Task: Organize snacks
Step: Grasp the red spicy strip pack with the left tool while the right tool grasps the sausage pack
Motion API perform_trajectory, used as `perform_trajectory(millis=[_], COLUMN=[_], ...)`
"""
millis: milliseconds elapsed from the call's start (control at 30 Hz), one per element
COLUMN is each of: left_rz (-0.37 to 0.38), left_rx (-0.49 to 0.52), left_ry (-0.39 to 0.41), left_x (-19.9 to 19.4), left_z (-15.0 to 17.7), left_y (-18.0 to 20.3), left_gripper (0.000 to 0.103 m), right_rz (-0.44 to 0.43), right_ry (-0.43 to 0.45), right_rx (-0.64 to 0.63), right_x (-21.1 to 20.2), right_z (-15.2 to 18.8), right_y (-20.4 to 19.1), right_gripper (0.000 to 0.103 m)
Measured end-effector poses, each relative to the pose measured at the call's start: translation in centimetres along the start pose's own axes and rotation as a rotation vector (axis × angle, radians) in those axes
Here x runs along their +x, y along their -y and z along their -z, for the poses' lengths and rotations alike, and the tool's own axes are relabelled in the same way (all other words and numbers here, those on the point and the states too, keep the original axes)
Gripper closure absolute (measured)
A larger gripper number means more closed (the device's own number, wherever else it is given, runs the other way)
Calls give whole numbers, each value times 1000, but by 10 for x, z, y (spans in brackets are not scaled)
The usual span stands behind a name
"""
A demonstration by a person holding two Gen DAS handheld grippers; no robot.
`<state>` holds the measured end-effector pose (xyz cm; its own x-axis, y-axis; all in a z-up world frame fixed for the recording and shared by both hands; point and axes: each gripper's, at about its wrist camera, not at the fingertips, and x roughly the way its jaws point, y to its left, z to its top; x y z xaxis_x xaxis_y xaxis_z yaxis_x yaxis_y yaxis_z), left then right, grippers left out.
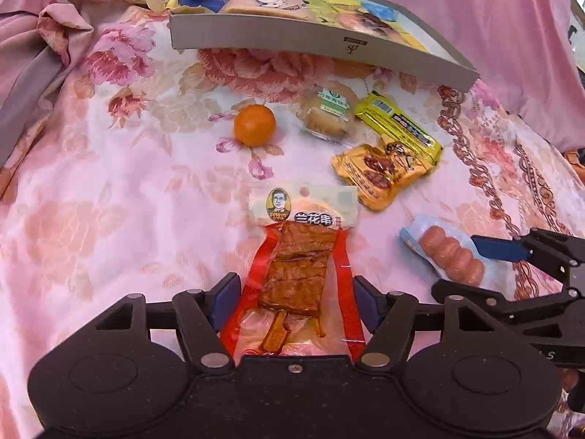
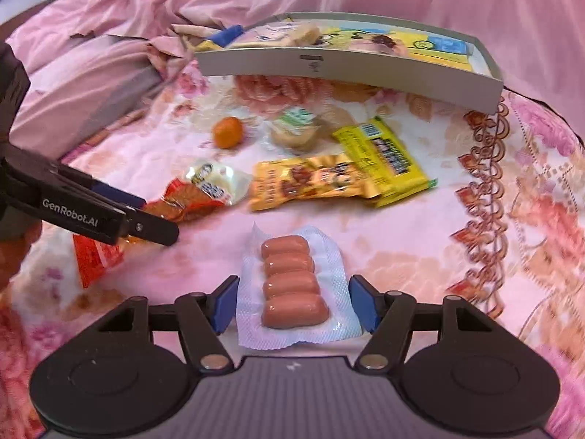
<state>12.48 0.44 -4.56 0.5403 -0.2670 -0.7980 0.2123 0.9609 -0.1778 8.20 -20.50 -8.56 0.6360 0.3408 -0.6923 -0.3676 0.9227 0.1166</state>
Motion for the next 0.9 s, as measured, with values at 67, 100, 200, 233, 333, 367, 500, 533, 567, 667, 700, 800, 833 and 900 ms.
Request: perform_trajectory(millis=[67,100,200,233,333,367,500,533,567,667,700,800,833,900], left_rz=[-5,-11,-15,-10,7,10,12,12,12,17,26,55,61,70], left_rx=[34,56,115,134,176,185,207,212,214,227,235,249,244,225], left_ry=[14,21,48,48,42,46,59,63,64,69,72,75,75,74], left_x=[1,2,5,7,16,17,20,20,20,19,18,16,15,14], left_z=[2,1,-2,-3,-3,-3,-2,-2,-2,0,0,3,3,2], left_y=[2,4,7,8,6,5,6,6,7,8,9,11,10,9], left_gripper=[29,26,13,12,9,8,8,9,10,19,22,34,36,38], right_rz=[14,23,62,73,88,84,65,59,56,61,62,60,62,71], right_ry=[21,30,56,61,80,91,103,107,112,123,125,135,138,141], right_rx=[7,11,-28,-47,-87,-87,-57,-41,-27,-21,-21,-3,7,14], right_x=[-4,-4,-1,-1,4,6,14,15,16,16,16,15,15,13], right_z=[4,4,6,6,6,6,8,10,11,14,14,16,17,18], right_y=[-7,-11,-23,-27,-30,-27,-17,-15,-14,-18,-19,-22,-22,-24], right_gripper=[30,24,16,15,10,10,9,9,9,15,18,26,28,35])
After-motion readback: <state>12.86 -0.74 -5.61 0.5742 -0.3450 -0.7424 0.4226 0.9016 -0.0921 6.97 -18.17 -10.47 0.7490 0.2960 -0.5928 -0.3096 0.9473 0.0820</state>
